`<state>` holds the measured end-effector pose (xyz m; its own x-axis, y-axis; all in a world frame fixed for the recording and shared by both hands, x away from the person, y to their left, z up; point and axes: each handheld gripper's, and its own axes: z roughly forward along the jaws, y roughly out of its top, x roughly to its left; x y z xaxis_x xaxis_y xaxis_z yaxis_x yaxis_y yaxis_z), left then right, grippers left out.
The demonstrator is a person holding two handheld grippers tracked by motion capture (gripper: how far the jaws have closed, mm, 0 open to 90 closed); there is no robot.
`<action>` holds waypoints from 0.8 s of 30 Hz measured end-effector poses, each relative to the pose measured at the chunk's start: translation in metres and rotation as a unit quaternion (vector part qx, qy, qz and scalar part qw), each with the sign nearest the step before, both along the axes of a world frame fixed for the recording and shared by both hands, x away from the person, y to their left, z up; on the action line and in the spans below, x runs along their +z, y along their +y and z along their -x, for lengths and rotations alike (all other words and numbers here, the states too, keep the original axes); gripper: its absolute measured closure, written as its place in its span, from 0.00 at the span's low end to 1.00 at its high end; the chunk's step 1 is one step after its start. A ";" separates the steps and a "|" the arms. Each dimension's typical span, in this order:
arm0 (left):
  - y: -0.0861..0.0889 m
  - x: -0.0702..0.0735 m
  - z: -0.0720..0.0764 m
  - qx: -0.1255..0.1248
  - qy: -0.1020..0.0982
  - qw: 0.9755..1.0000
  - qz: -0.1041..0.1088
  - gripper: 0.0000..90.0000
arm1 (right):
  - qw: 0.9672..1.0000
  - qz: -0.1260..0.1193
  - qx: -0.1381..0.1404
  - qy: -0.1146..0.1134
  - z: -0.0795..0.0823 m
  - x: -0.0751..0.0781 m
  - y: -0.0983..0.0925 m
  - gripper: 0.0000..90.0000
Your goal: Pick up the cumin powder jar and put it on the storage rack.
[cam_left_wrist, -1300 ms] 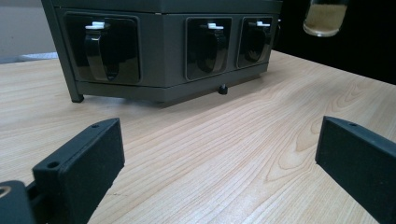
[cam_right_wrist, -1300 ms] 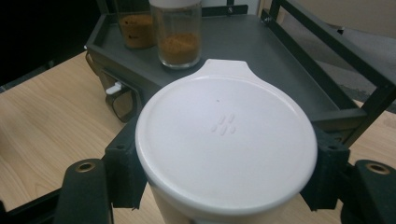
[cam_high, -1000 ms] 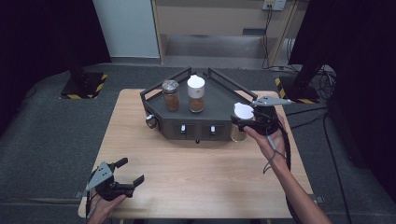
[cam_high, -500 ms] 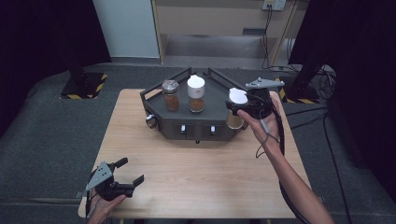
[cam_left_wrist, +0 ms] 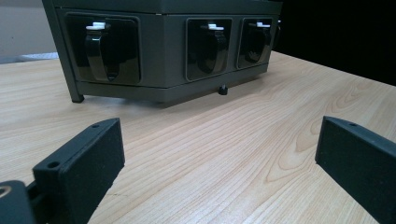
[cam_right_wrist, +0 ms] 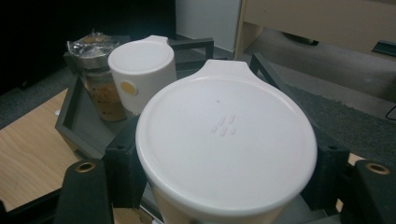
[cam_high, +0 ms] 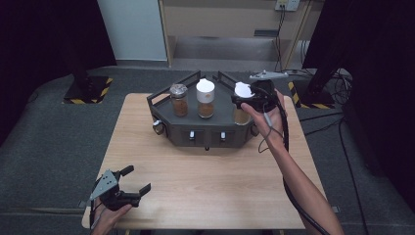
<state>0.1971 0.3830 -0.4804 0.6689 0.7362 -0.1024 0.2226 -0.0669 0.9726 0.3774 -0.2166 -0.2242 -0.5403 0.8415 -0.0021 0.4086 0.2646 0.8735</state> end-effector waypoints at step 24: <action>0.001 0.000 0.000 0.001 0.000 1.000 0.001 0.00 | 0.999 0.003 -0.048 0.001 -0.042 -0.014 0.034 0.34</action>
<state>0.1968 0.3839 -0.4807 0.6682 0.7367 -0.1040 0.2221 -0.0641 0.9729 0.4194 -0.1824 -0.2377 -0.4571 0.8894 -0.0070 0.4344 0.2301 0.8708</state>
